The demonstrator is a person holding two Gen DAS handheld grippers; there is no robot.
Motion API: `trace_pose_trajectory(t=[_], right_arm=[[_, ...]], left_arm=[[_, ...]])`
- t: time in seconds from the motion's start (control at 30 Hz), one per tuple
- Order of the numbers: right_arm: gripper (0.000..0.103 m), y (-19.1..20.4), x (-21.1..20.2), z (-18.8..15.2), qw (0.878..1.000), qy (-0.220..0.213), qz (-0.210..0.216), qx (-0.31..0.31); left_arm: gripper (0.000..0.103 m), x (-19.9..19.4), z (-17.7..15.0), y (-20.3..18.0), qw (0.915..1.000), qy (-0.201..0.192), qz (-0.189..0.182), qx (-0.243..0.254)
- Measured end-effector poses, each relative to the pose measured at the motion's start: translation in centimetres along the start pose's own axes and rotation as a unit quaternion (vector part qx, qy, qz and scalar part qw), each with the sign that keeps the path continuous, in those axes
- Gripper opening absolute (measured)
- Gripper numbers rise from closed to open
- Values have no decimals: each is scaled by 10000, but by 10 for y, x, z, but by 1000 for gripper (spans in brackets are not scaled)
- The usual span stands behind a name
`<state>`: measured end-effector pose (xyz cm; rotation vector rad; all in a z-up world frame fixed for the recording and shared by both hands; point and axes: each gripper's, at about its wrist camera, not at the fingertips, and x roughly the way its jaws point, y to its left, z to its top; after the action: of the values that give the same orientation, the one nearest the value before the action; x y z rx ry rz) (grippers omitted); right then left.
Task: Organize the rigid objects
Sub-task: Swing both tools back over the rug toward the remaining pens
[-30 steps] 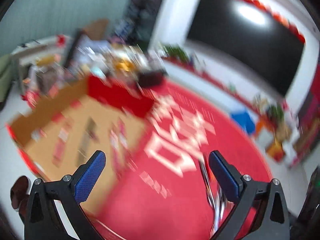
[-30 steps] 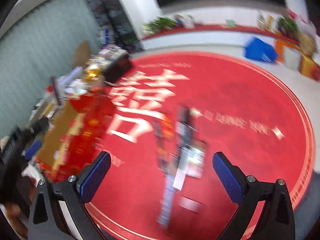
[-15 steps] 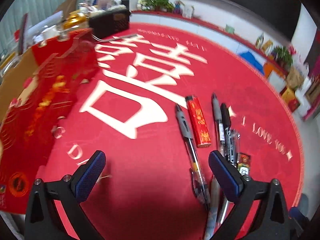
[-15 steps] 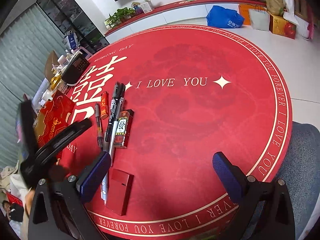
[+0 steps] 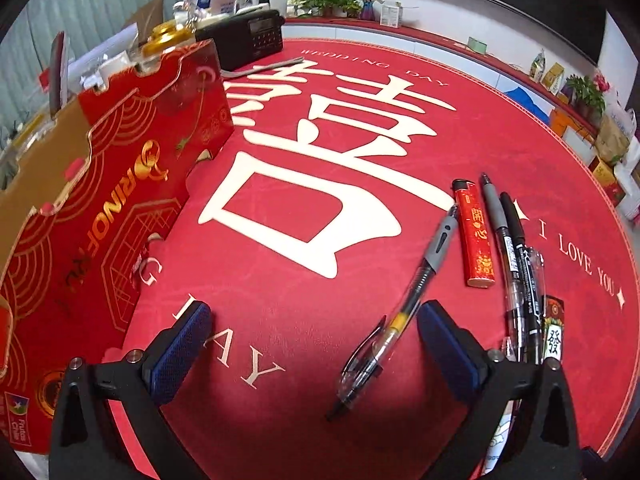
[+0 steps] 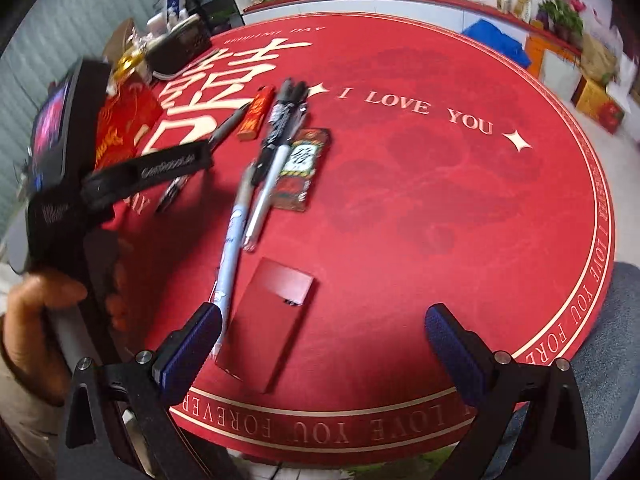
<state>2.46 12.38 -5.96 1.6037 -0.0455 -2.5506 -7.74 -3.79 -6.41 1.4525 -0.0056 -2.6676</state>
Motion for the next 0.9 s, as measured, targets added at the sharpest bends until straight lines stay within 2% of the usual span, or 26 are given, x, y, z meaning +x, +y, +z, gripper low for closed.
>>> trace_pose_trajectory(t=[0.1, 0.13, 0.2, 0.23, 0.3, 0.33, 0.43, 0.6, 0.67, 0.73, 0.77, 0.8, 0.83, 0.9], right_arm=[[99, 5, -1, -2, 9994, -32, -71, -338], [95, 2, -3, -1, 9993, -22, -45, -363], [80, -12, -7, 5, 9992, -58, -6, -402], [77, -20, -6, 8, 9993, -61, -51, -375], [45, -32, -4, 14, 9981, -79, -440, -412], [45, -41, -4, 17, 9980, -84, -507, -359], [41, -59, -6, 21, 9995, 67, -202, -216], [43, -48, -4, 20, 9976, -19, -388, -565], [43, -57, -6, 23, 9994, 31, -212, -283], [44, -76, -12, 25, 9996, -104, 134, 246], [49, -82, -12, 25, 9990, -113, 194, 397], [61, -88, -13, 25, 9984, -107, 188, 526], [66, -94, -14, 24, 9981, -136, 158, 580], [68, -98, -14, 23, 9988, -204, 43, 449]], left_arm=[[103, -4, 1, -9, 9991, -133, 165, 361], [103, -5, 2, -13, 9982, -181, 217, 529], [103, -5, 6, -23, 9955, -268, 272, 865], [103, -5, 7, -29, 9940, -285, 218, 1032], [103, -4, 10, -37, 9918, -309, 115, 1231], [103, -3, 11, -41, 9908, -322, 37, 1314], [103, -1, 14, -46, 9892, -375, -118, 1409], [103, 3, 16, -41, 9906, -276, -397, 1278], [103, 6, 19, -38, 9907, -91, -522, 1256], [103, 8, 21, -39, 9881, 53, -690, 1374], [103, 9, 20, -41, 9858, 73, -825, 1463], [103, 8, 19, -42, 9848, 46, -865, 1504], [103, 8, 18, -43, 9840, 11, -893, 1538], [103, 8, 17, -46, 9829, 7, -1009, 1540]])
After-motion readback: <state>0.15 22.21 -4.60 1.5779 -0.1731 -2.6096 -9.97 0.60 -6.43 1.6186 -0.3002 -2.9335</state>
